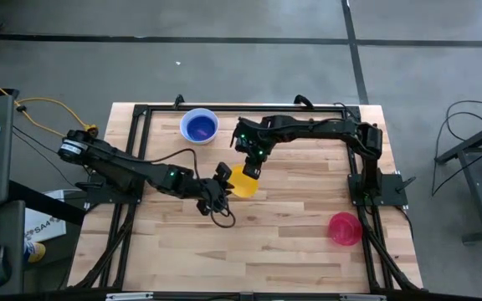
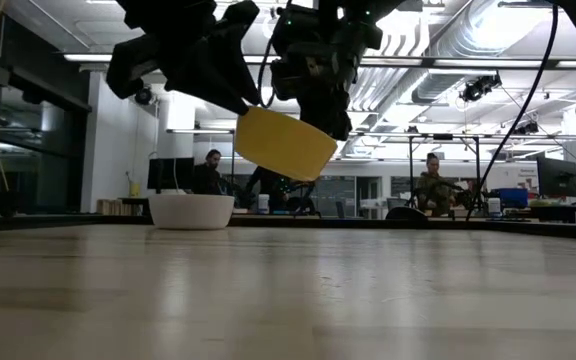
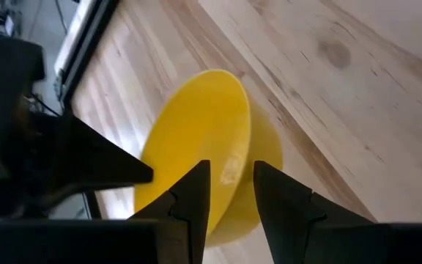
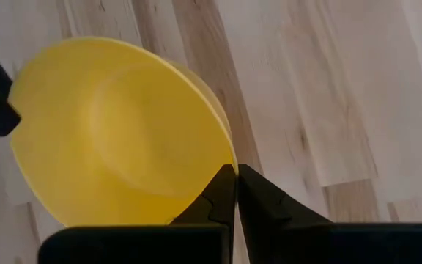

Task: Nest bowls inside each other
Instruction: Stack the yellow bowl on top of the violet bowl

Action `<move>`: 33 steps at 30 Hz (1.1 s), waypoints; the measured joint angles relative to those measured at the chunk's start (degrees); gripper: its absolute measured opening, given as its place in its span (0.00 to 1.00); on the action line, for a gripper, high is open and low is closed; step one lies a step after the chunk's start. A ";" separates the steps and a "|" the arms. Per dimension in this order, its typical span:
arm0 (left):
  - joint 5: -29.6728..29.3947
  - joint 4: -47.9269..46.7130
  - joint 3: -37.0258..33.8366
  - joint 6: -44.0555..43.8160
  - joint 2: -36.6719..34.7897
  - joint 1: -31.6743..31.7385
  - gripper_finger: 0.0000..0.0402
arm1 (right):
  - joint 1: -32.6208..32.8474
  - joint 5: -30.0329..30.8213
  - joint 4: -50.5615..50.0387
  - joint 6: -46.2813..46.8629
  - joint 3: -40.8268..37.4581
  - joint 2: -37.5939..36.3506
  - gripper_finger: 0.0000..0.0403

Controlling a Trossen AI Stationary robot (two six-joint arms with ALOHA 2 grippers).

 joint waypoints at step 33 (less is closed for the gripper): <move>5.15 -1.99 1.42 -1.70 3.50 1.01 0.03 | 1.75 -0.24 1.15 -0.39 0.11 -0.08 0.01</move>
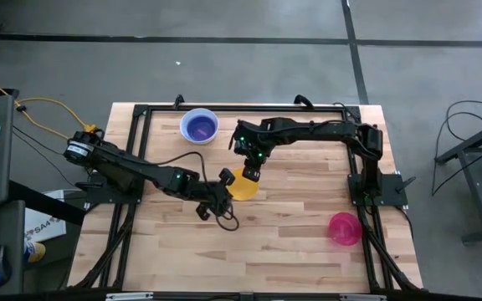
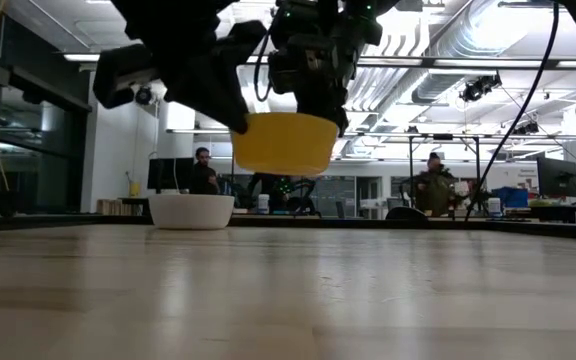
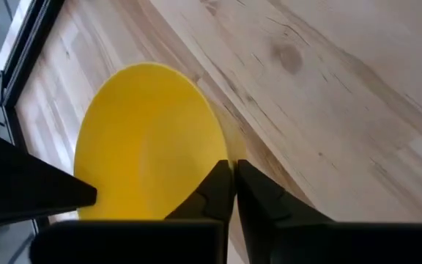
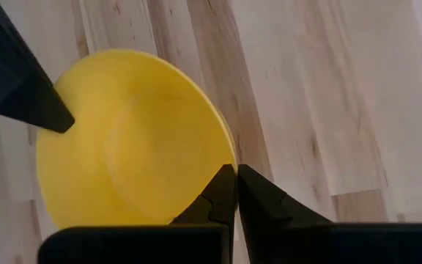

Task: Nest bowls inside each other
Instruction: Stack the yellow bowl on top of the violet bowl

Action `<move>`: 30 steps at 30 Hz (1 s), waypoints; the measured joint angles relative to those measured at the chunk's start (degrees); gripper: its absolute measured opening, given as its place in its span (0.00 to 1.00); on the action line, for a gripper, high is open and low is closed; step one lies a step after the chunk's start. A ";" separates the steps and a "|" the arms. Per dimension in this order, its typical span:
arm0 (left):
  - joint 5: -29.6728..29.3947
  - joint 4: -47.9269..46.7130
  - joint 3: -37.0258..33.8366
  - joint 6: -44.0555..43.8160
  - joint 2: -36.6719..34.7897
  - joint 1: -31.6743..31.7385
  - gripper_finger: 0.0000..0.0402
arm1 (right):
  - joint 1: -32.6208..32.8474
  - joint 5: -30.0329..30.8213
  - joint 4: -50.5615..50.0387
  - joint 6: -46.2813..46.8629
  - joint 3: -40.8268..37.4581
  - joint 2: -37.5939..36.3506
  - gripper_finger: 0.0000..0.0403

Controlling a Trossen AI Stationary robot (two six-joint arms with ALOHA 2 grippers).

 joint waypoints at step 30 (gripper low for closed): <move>1.07 -5.47 2.51 -5.69 -0.11 0.01 0.00 | -0.02 -2.20 7.44 -5.07 -0.11 -0.10 0.01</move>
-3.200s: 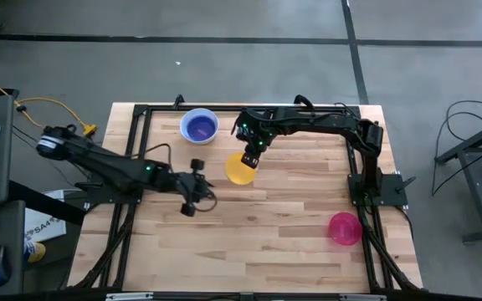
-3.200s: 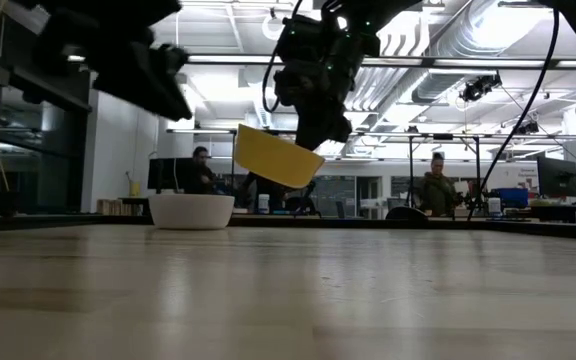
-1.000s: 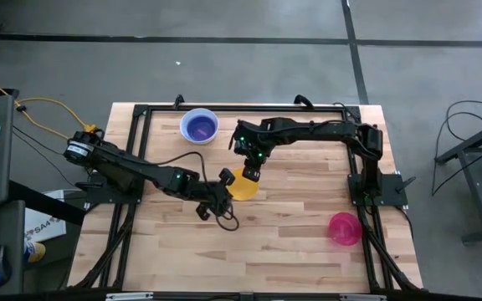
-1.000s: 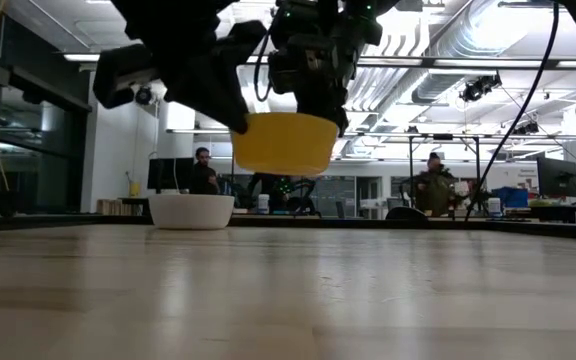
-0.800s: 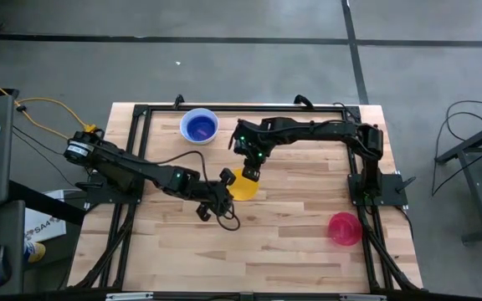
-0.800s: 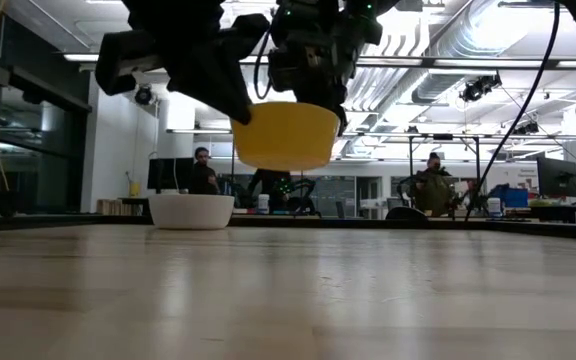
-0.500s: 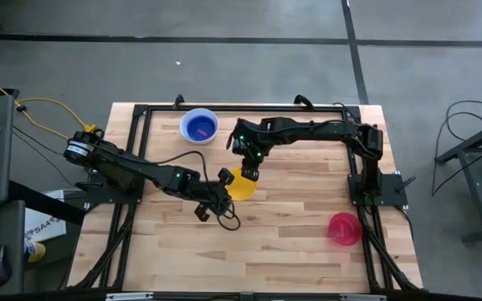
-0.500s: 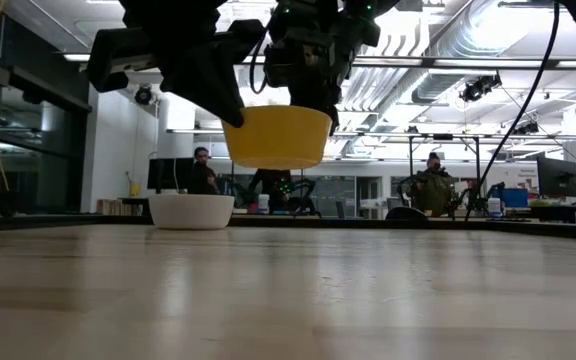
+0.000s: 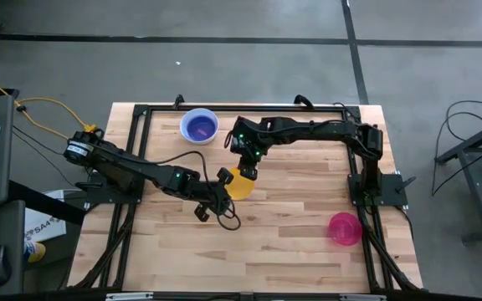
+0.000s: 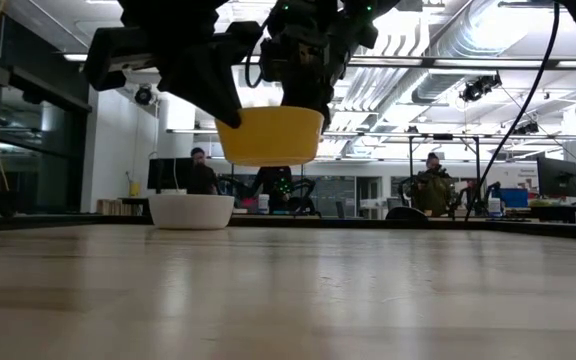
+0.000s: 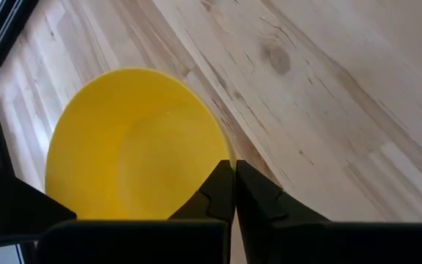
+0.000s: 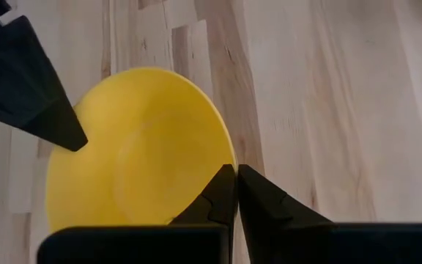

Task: Nest bowls inside each other
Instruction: Stack the yellow bowl on top of the violet bowl

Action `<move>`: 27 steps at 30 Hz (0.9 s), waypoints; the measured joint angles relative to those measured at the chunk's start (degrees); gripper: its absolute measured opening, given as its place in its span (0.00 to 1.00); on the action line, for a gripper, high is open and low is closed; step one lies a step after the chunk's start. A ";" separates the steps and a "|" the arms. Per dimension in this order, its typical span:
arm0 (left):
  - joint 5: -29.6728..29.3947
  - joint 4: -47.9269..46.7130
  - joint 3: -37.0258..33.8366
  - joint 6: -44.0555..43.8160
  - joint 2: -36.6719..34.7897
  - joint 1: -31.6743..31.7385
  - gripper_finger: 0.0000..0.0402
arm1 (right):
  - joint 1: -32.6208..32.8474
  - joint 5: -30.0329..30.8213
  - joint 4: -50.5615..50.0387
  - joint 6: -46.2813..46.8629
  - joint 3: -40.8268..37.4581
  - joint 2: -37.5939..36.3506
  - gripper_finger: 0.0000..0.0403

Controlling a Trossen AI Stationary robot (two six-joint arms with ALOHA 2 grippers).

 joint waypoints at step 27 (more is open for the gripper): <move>0.13 -1.92 0.03 -3.65 -0.09 0.11 0.00 | 0.12 -2.36 3.80 0.70 -0.09 -1.47 0.39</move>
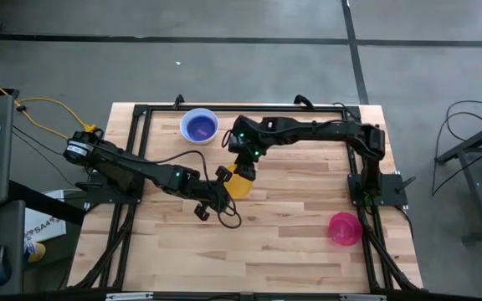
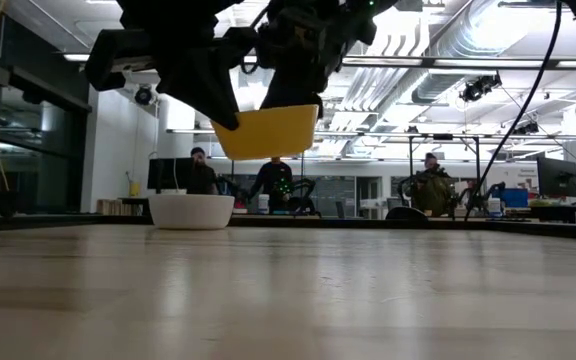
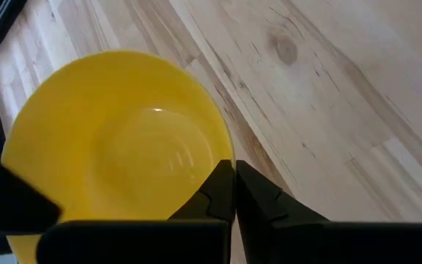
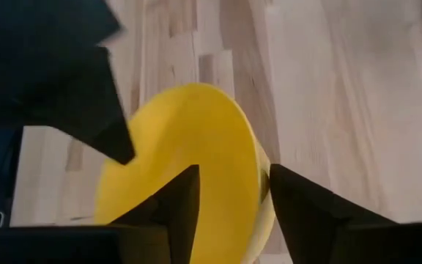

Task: Nest bowls inside each other
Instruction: Stack the yellow bowl on top of the violet bowl

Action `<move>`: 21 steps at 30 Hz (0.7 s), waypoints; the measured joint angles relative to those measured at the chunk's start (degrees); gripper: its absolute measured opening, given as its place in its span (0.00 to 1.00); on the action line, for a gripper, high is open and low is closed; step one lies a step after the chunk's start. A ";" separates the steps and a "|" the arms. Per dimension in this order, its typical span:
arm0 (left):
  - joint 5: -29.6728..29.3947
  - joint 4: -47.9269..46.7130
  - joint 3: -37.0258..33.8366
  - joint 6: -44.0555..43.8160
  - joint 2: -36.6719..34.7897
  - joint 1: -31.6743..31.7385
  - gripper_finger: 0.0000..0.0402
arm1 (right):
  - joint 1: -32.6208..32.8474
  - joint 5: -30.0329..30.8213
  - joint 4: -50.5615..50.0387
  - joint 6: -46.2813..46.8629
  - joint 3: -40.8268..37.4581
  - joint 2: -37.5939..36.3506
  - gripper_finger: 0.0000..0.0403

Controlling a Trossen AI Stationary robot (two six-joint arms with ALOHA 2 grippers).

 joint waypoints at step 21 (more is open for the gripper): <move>3.00 -5.46 -0.01 -3.67 -0.50 7.12 0.00 | -2.72 8.78 -4.54 0.33 0.09 -12.95 0.40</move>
